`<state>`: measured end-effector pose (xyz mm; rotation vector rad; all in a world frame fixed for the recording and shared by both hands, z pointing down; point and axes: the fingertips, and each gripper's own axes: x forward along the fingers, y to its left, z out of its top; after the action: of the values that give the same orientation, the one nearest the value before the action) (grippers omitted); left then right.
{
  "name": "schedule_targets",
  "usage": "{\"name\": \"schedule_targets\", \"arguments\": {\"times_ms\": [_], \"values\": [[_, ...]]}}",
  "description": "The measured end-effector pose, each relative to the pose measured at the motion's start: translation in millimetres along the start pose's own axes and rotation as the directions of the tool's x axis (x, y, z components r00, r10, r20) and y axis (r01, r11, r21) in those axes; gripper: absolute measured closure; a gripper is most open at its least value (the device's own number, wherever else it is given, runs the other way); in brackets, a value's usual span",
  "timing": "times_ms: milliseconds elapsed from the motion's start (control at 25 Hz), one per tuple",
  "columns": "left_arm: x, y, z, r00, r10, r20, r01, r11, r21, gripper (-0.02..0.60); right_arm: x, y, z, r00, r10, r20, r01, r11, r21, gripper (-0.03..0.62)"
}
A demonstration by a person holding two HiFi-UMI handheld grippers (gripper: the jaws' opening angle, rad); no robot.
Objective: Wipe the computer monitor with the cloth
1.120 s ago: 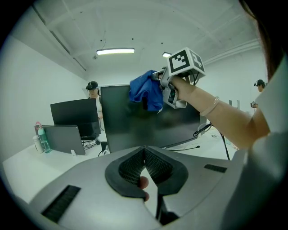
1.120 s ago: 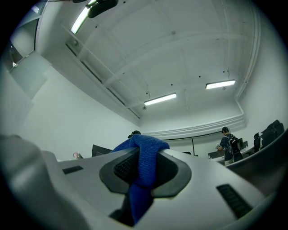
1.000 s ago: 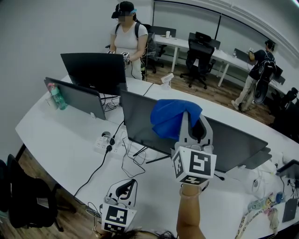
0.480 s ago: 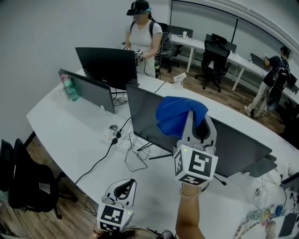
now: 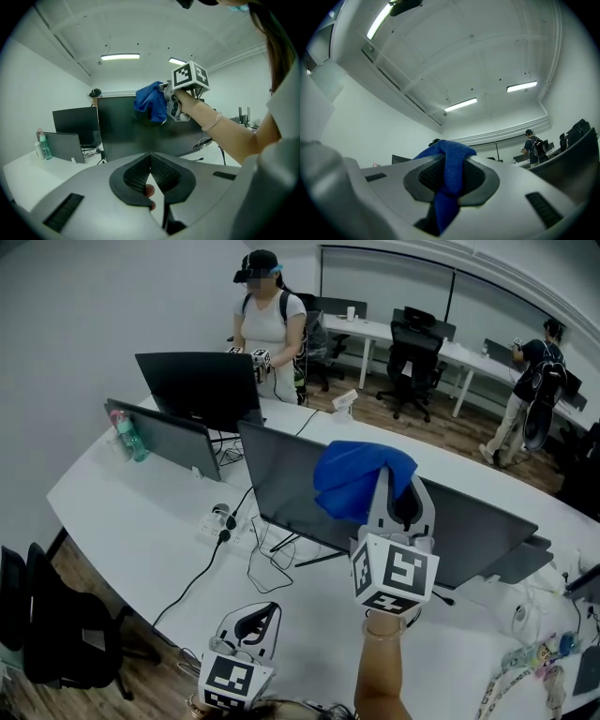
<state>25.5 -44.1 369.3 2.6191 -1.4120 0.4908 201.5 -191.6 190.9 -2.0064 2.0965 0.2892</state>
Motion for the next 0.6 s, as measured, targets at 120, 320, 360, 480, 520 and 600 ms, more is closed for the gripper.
{"name": "schedule_targets", "arguments": {"times_ms": [120, 320, 360, 480, 520, 600], "values": [[4.0, -0.9, -2.1, 1.0, -0.028, -0.003, 0.028, 1.0, 0.006, 0.572, -1.8, -2.6, 0.0, 1.0, -0.011, 0.001, 0.011, 1.0, -0.011, 0.531], [12.7, 1.5, -2.4, 0.996, -0.086, -0.004, 0.086, 0.996, 0.018, 0.572, -3.4, -9.0, -0.4, 0.999, -0.05, -0.003, 0.05, 0.998, -0.03, 0.531], [14.4, 3.1, -1.6, 0.995, -0.096, -0.003, 0.096, 0.995, 0.02, 0.572, -3.4, -9.3, -0.3, 0.998, -0.057, -0.005, 0.057, 0.998, -0.035, 0.531], [18.4, 7.6, -0.2, 0.992, -0.126, -0.001, 0.126, 0.992, 0.03, 0.572, -3.9, -10.2, 0.0, 0.997, -0.08, -0.011, 0.079, 0.996, -0.044, 0.531], [19.0, 8.6, -0.5, 0.991, -0.137, -0.002, 0.137, 0.99, 0.031, 0.572, -4.4, -10.5, -0.3, 0.996, -0.089, -0.013, 0.088, 0.995, -0.047, 0.531], [20.5, 10.8, -0.9, 0.987, -0.159, -0.004, 0.159, 0.987, 0.03, 0.572, -4.3, -10.9, -0.2, 0.994, -0.109, -0.014, 0.108, 0.993, -0.056, 0.531]]}}
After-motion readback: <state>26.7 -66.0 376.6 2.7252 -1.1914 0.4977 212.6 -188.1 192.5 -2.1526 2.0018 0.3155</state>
